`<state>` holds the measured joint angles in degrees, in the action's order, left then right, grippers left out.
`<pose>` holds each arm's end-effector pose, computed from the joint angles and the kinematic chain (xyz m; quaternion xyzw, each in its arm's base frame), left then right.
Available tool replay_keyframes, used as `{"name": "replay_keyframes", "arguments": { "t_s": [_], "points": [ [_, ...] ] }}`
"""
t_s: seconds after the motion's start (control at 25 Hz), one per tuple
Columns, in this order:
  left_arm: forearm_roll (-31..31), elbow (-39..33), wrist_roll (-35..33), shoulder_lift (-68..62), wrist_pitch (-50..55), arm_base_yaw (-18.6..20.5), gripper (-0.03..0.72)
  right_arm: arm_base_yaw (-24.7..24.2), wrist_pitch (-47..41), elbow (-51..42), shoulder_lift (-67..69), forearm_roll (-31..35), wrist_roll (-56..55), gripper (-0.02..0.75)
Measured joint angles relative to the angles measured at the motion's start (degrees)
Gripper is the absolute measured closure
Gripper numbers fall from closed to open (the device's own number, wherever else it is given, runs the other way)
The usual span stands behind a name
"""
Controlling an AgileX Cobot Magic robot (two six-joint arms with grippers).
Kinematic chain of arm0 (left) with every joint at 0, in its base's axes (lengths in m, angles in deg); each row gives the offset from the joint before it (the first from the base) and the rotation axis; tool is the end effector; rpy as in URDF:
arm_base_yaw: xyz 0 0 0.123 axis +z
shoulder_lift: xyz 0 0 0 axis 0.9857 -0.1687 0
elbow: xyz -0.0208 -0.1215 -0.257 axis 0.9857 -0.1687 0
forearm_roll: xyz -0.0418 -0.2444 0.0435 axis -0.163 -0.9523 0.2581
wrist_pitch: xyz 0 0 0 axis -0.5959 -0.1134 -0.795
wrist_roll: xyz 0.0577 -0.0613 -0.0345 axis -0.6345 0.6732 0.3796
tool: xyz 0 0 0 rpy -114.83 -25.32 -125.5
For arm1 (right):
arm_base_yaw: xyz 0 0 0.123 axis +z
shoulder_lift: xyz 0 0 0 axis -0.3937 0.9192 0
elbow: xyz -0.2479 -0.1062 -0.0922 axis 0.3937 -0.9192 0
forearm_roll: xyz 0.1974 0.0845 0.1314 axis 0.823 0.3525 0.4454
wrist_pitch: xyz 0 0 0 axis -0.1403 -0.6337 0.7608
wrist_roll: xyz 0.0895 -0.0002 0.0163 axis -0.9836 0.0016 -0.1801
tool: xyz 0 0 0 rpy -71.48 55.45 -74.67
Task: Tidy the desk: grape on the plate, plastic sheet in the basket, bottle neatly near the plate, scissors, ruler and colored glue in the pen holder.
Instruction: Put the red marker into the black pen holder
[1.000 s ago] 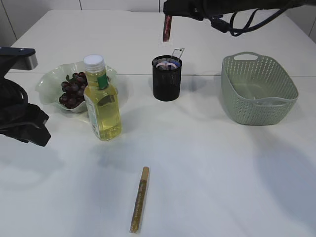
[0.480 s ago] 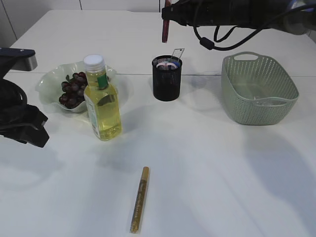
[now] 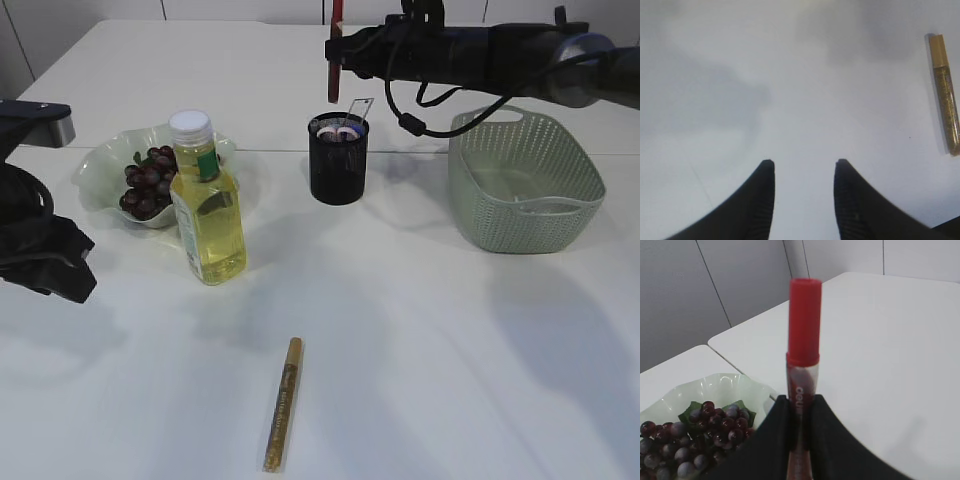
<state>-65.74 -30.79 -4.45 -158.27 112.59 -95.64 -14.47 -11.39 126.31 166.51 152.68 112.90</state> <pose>0.2714 -0.0873 0.2395 0.1487 0.9745 -0.0859 0.1444 0.5446 0.1408 0.2248 -0.2635 0.7068 0.2999 0.5839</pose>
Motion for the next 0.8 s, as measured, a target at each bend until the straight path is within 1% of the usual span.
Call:
{"name": "replay_keyframes", "arguments": {
  "t_s": [0.16,0.36,0.44,0.64,0.8],
  "points": [
    [0.00,0.00,0.00,0.00,0.13,0.00,0.399,0.00,0.26,0.00,1.90,3.15,3.81,0.626],
    [0.21,0.00,0.00,0.00,0.16,0.00,0.399,0.00,0.38,0.00,2.61,3.45,4.76,0.610],
    [0.21,0.00,0.00,0.00,0.16,0.00,0.399,0.00,0.38,0.00,2.84,3.56,4.77,0.584],
    [0.31,0.00,0.00,0.00,0.16,0.00,0.399,0.00,0.38,0.00,2.84,3.67,4.99,0.458],
    [0.41,0.00,0.00,0.00,0.16,0.00,0.399,0.00,0.46,0.00,2.84,4.42,4.99,0.430]
  ]
}}
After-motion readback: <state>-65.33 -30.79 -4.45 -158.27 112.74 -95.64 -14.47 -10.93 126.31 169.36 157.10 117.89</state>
